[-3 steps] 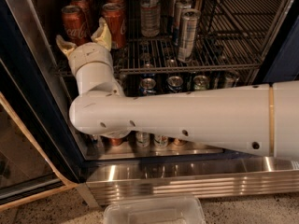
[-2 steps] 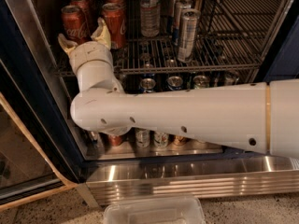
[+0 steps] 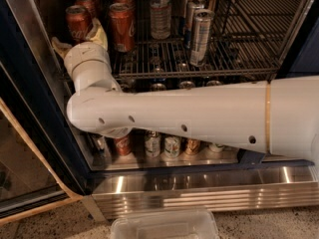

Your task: Pick coke can from top shelf of fridge

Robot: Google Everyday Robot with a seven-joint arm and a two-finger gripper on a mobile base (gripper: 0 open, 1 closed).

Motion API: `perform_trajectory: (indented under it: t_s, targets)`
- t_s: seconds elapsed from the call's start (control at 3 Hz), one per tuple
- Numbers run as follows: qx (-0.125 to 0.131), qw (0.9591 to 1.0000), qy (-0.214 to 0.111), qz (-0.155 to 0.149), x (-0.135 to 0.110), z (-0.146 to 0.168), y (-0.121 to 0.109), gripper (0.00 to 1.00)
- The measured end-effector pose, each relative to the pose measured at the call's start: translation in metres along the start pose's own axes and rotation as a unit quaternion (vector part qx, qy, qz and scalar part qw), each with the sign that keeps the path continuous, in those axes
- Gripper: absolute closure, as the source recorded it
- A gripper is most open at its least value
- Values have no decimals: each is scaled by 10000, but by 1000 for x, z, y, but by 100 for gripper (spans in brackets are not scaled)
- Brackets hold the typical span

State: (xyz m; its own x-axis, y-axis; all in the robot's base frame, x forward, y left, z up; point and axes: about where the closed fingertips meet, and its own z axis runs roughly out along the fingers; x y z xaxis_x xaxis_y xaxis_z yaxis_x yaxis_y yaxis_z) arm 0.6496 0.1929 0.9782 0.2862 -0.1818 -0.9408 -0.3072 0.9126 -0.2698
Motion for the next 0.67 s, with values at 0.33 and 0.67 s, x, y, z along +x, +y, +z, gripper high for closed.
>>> perform_trajectory:
  t_s: [0.33,0.67]
  targets:
    - [7,9998,39,-185,-1,5,9,31]
    - [85,9993,49,-351,-3,5,12,38]
